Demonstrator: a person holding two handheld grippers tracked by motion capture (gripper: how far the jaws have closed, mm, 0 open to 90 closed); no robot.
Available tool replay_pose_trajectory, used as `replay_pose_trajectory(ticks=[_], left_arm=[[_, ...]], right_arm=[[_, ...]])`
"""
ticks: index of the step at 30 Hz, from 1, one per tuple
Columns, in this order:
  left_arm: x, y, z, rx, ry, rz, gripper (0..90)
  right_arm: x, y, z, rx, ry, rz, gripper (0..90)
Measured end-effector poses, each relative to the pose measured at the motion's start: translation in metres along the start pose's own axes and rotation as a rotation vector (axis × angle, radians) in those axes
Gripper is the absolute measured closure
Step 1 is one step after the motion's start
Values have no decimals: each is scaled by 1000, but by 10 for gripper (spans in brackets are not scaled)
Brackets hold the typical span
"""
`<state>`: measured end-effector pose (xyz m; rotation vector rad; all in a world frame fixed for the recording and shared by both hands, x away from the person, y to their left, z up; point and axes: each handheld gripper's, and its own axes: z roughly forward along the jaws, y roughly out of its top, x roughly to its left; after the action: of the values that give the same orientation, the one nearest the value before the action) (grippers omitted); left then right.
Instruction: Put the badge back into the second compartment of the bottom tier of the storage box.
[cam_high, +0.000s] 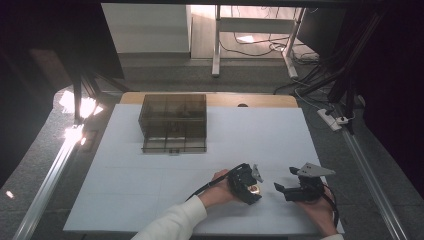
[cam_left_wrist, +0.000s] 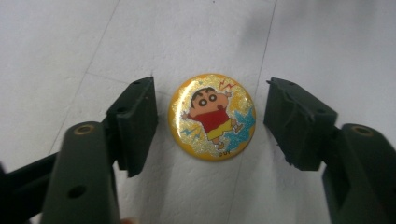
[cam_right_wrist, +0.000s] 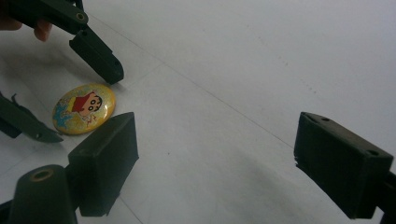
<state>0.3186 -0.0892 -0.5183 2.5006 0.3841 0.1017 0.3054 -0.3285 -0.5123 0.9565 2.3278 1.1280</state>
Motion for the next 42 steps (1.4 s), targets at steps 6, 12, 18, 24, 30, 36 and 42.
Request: replay_pose_trajectory(ticks=[6, 12, 18, 24, 30, 36, 42], left_arm=[[-1, 0, -1, -7, 6, 8, 464], [-1, -2, -2, -18, 6, 4, 466], [3, -5, -8, -45, 1, -19, 466], [5, -7, -15, -66, 5, -34, 466], [6, -8, -21, -85, 6, -35, 465], [7, -9, -28, -104, 6, -38, 465], [8, -11, -34, -120, 6, -41, 465]], right_arm=[[0, 0, 0, 0, 6, 0, 134], [0, 0, 0, 0, 5, 0, 134], [0, 0, 0, 0, 4, 1, 134], [0, 0, 0, 2, 3, 1, 134], [0, 0, 0, 2, 3, 1, 134], [0, 0, 0, 2, 3, 0, 134], [0, 0, 0, 9, -1, -2, 134]])
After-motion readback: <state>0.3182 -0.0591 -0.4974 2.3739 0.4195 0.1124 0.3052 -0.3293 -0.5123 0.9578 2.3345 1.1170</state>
